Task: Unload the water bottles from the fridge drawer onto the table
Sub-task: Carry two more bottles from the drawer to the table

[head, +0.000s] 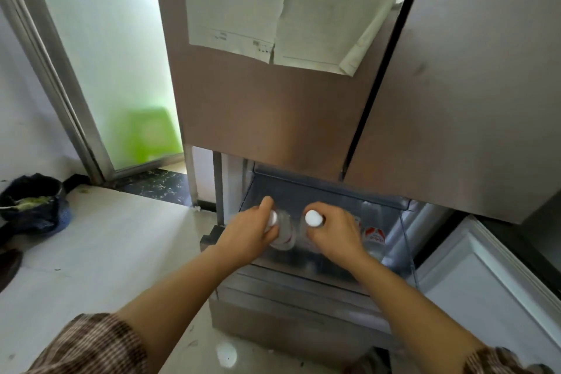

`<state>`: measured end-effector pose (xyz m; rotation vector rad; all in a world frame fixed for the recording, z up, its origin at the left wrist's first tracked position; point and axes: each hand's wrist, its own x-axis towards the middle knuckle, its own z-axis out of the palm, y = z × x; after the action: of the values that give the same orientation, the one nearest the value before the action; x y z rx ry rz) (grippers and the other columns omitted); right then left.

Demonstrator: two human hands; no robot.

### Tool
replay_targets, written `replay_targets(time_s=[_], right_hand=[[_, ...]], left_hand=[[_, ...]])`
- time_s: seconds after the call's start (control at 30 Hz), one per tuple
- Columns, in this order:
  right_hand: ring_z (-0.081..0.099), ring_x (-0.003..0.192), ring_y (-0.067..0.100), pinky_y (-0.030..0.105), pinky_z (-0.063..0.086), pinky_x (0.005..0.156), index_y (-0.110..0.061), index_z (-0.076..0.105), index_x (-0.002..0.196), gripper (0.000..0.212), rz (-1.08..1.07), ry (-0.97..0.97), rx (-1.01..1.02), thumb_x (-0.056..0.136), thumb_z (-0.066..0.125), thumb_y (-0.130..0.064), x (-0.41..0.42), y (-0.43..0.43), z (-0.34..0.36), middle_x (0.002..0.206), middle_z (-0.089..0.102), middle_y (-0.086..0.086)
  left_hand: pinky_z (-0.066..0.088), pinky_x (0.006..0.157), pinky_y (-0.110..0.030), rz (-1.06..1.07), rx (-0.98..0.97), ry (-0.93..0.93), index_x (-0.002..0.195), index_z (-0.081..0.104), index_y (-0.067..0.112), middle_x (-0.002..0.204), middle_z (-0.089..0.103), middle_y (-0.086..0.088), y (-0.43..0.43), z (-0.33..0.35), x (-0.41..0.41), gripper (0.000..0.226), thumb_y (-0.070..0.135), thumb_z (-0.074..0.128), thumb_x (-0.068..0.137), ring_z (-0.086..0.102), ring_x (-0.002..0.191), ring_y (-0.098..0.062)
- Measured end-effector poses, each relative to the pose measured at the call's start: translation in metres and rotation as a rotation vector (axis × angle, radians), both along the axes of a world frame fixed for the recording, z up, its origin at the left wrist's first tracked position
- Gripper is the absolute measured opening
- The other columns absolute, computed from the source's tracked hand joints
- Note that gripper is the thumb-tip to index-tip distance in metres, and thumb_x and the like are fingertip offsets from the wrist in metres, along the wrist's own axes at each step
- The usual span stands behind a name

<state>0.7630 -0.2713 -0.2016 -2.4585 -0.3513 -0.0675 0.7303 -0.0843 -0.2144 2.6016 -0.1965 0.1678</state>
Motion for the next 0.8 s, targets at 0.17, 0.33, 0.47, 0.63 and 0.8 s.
replay_targets(time_s=[0.17,0.33,0.47,0.63,0.8], right_hand=[[0.065,0.095,0.022,0.035,0.053,0.079,-0.030,0.071,0.096,0.029,0.060,-0.072,0.015,0.074,0.068,-0.011,-0.034,0.037,0.048,0.099,0.073,-0.003],[0.062,0.086,0.017,0.032,0.050,0.076,-0.030,0.071,0.093,0.030,0.156,-0.175,0.015,0.070,0.068,-0.011,-0.086,0.092,0.092,0.089,0.070,-0.009],[0.055,0.071,0.005,0.031,0.049,0.075,-0.028,0.070,0.097,0.027,0.248,-0.183,0.062,0.076,0.072,-0.011,-0.139,0.143,0.114,0.083,0.061,-0.013],[0.052,0.069,0.001,0.028,0.047,0.074,-0.027,0.069,0.100,0.029,0.391,-0.114,0.106,0.076,0.073,-0.012,-0.214,0.219,0.107,0.086,0.061,-0.012],[0.048,0.067,0.005,0.017,0.037,0.060,-0.024,0.070,0.098,0.030,0.549,-0.020,0.111,0.071,0.077,-0.013,-0.286,0.304,0.082,0.075,0.054,-0.014]], left_hand=[[0.053,0.071,-0.025,0.049,-0.064,-0.106,0.104,0.038,0.025,0.103,0.065,-0.003,0.035,0.036,-0.047,0.023,0.033,0.056,0.093,0.061,0.081,-0.015],[0.043,0.065,-0.024,0.147,-0.094,-0.251,0.106,0.042,0.019,0.099,0.064,-0.008,0.085,0.078,-0.113,0.025,0.030,0.059,0.092,0.056,0.076,-0.020],[0.038,0.059,-0.031,0.230,-0.080,-0.315,0.101,0.042,0.015,0.085,0.061,-0.009,0.139,0.100,-0.182,0.023,0.027,0.058,0.090,0.054,0.072,-0.027],[0.041,0.060,-0.037,0.367,-0.033,-0.315,0.100,0.047,0.011,0.082,0.066,-0.013,0.206,0.103,-0.272,0.027,0.028,0.061,0.085,0.058,0.076,-0.036],[0.045,0.064,-0.038,0.515,-0.020,-0.229,0.096,0.048,0.016,0.084,0.066,-0.011,0.275,0.080,-0.372,0.025,0.030,0.063,0.082,0.060,0.077,-0.033]])
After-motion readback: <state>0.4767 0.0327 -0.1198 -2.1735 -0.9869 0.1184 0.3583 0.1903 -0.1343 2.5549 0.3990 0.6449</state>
